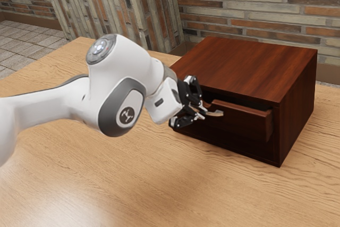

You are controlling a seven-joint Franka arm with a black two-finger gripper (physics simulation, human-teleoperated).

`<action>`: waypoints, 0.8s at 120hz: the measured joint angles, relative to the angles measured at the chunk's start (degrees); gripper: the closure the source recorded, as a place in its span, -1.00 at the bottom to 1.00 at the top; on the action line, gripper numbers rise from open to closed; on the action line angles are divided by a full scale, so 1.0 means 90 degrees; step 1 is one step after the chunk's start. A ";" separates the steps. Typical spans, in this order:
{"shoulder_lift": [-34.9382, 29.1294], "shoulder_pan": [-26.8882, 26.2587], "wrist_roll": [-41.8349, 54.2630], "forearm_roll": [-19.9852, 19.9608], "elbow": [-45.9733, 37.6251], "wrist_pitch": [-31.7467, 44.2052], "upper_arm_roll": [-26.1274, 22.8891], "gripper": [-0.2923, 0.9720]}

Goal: Pull the drawer handle with one arm to open the drawer

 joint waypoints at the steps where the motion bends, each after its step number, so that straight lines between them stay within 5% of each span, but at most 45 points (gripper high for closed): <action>1: -0.0008 -0.0001 0.0000 0.0000 -0.0009 0.0000 0.0001 0.55; 96: -0.0799 -0.0038 -0.0008 -0.0030 -0.0779 -0.0075 0.0003 0.52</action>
